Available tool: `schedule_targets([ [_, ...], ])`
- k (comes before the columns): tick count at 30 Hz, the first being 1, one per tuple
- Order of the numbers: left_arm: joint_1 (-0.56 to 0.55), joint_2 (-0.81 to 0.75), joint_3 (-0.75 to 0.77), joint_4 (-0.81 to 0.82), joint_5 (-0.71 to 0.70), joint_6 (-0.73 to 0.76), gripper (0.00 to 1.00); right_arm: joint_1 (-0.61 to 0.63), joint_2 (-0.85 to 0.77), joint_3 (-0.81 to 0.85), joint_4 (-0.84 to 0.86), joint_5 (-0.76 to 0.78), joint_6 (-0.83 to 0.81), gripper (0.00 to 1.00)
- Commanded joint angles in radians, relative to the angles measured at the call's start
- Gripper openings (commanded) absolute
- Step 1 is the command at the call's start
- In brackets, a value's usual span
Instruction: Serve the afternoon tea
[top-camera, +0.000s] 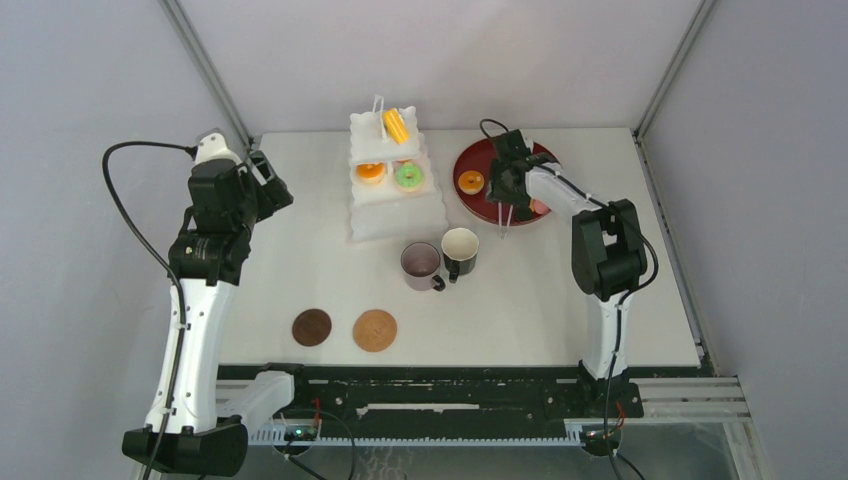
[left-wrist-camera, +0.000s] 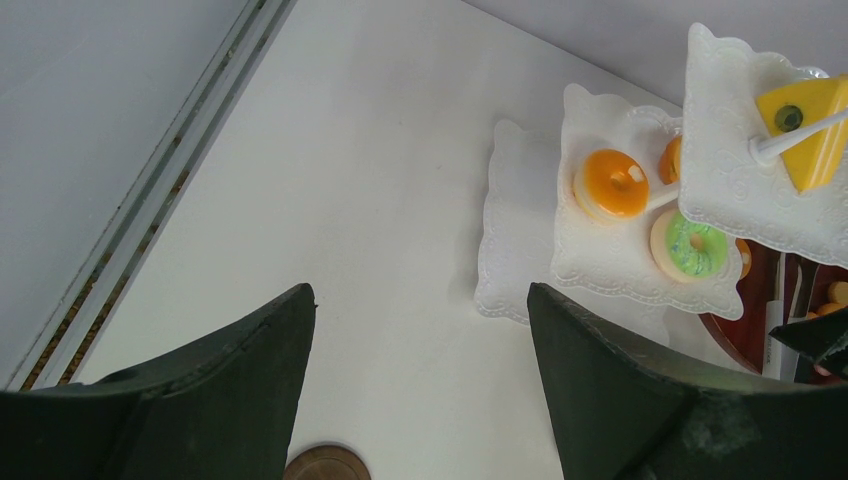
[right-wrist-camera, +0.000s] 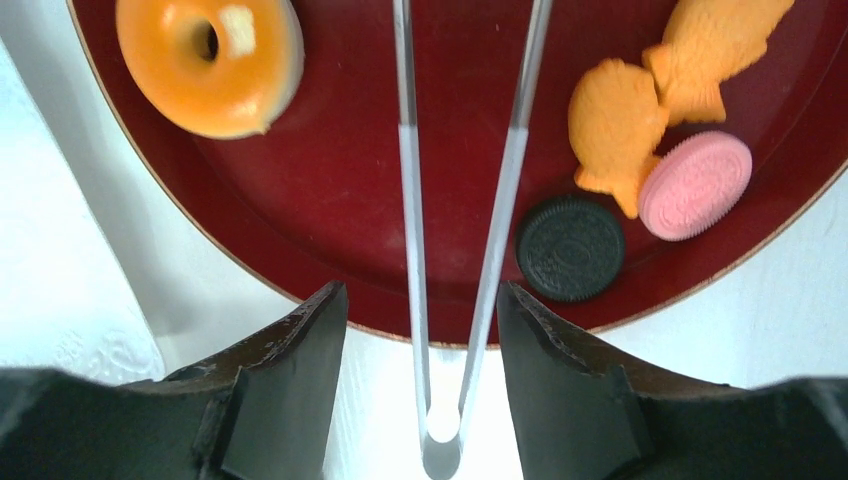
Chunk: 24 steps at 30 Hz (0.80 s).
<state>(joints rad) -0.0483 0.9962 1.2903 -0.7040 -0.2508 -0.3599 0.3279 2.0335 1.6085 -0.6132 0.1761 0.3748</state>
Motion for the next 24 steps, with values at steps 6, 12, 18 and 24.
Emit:
schedule_targets([
  [6, -0.004, 0.001, -0.018, 0.044, 0.003, 0.004, 0.82, -0.006, 0.098, 0.166, 0.021, 0.045, -0.036, 0.61],
  [12, -0.004, 0.001, -0.014, 0.044, 0.000, 0.008, 0.82, -0.003, 0.018, 0.083, 0.083, 0.067, -0.028, 0.62],
  [18, -0.004, 0.015, -0.011, 0.047, 0.013, 0.005, 0.82, -0.004, -0.007, 0.049, 0.064, 0.098, -0.024, 0.68],
  [24, -0.004, 0.012, -0.016, 0.049, 0.012, 0.004, 0.82, -0.004, 0.040, 0.050, 0.064, 0.090, -0.041, 0.70],
])
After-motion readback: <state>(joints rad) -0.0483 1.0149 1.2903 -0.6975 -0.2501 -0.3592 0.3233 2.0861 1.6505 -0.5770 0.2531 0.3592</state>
